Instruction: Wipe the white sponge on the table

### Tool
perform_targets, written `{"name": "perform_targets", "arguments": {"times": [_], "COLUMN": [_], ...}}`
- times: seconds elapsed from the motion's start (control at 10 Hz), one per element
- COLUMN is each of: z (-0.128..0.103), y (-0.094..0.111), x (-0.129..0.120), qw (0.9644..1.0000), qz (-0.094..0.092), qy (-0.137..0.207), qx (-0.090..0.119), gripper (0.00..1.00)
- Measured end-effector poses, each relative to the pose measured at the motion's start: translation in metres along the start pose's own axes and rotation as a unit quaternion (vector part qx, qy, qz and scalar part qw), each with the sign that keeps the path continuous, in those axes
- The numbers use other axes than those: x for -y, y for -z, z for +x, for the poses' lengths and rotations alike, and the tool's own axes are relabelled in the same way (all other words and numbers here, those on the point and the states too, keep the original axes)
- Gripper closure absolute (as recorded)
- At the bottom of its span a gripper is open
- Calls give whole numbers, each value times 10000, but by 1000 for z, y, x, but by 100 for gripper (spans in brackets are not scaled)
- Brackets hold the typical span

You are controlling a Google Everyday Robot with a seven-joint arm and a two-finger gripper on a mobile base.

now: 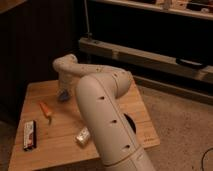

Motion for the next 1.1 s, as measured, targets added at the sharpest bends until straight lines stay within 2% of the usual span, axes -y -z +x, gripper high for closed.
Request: {"name": "perform_targets", "arguments": {"times": [0.2,0.4,0.6,0.9,1.1], "z": [18,38,69,113,140], "y": [-15,-28,-24,-3,3], "x": [-19,-22,-16,-1,17], "qw": [9994,9986,9982,9985,9984], "qz": [-98,-150,-205,-196,-165], "qy": [256,355,323,154,-124], "qx": [-200,-368,-466,-486,-535], "gripper": [100,100,100,100,100]}}
